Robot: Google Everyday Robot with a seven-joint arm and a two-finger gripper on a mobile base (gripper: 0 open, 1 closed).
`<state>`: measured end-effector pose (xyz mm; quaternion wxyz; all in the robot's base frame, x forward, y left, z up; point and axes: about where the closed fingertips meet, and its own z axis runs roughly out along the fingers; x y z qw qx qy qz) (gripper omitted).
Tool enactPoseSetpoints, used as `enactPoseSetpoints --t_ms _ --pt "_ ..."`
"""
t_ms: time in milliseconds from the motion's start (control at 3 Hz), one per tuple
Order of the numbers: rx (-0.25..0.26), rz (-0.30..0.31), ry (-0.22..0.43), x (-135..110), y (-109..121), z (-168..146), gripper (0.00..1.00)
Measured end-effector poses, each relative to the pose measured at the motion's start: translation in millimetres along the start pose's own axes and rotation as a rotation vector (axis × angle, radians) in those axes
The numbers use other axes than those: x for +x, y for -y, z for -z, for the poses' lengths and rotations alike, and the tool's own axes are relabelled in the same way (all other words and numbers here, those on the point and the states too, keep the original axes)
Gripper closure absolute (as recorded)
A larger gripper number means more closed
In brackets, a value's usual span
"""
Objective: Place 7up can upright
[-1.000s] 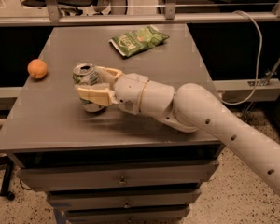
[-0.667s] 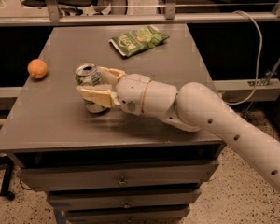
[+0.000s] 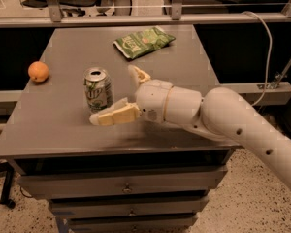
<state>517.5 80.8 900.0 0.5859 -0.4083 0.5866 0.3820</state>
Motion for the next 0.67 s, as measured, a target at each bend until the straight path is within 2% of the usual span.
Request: enactPoseSetpoints --t_ms 333,667 --pt "0.063 0.007 -0.05 -4 17 50 0.0" --pt "0.165 0.021 -0.065 -17 34 102 0.0"
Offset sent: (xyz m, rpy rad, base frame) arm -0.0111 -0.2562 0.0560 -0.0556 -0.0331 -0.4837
